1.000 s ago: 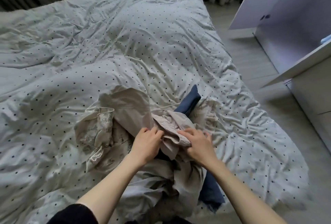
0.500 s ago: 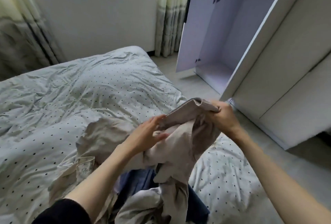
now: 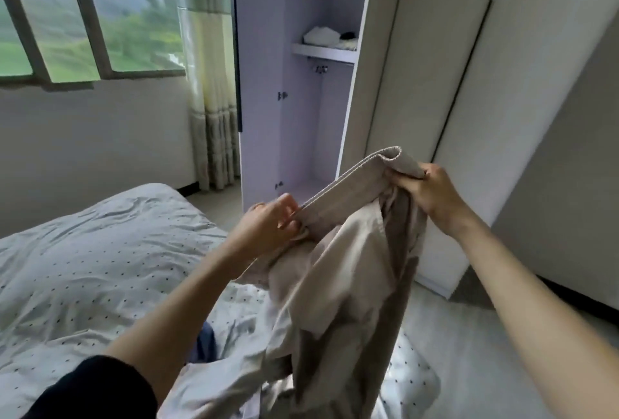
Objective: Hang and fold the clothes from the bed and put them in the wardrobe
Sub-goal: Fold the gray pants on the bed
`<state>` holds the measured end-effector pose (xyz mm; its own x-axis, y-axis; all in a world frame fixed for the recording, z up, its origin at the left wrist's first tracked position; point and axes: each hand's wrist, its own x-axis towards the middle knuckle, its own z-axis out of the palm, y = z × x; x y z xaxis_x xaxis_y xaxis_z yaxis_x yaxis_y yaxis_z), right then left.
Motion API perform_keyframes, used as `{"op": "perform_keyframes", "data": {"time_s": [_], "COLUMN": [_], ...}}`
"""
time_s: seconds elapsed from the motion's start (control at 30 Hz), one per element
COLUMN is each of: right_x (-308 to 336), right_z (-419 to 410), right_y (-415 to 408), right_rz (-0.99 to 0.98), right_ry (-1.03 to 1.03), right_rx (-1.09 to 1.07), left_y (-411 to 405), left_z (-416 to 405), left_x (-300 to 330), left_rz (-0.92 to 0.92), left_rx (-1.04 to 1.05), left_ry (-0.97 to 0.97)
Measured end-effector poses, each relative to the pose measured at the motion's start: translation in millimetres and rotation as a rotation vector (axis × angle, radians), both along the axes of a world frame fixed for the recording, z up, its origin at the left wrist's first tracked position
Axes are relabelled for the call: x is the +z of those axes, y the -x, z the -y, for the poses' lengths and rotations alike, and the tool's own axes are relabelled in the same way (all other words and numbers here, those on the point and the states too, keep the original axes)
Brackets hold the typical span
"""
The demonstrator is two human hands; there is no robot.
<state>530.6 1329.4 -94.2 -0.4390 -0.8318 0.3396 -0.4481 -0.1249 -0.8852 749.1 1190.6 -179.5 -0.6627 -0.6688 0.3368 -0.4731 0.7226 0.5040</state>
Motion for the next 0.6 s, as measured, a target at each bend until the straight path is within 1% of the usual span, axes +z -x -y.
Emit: {"op": "perform_keyframes", "data": {"time_s": [0.1, 0.2, 0.27, 0.33, 0.43, 0.53, 0.6], "right_x": [17.6, 30.0, 35.2, 38.0, 48.4, 70.9, 91.0], "right_z": [-10.4, -18.8, -26.1, -31.3, -34.9, -35.4, -36.8], "right_y": [48.4, 93.9, 126.5, 157.1, 208.0, 252.9, 278.3], "right_rz": [-0.123, -0.283, -0.344, -0.381, -0.35, -0.202, -0.158], "right_ry": [-0.025, -0.075, -0.128, -0.214, -0.258, -0.193, -0.146], "right_rx": [-0.132, -0.234, -0.24, -0.234, -0.254, -0.236, -0.224], "left_y": [42.0, 83.7, 114.7, 145.3, 196.4, 244.6, 274.3], "left_z": [1.5, 5.5, 6.4, 8.0, 10.8, 10.3, 9.6], "left_x": [28.0, 50.7, 59.4, 64.2, 74.1, 98.7, 120.3], "left_rz": [-0.055, -0.051, -0.018, 0.043, 0.05, -0.028, -0.078], "left_rx": [0.024, -0.042, -0.068, -0.03, 0.01, 0.049, 0.079], "left_ry": [0.051, 0.106, 0.158, 0.203, 0.258, 0.352, 0.376]}}
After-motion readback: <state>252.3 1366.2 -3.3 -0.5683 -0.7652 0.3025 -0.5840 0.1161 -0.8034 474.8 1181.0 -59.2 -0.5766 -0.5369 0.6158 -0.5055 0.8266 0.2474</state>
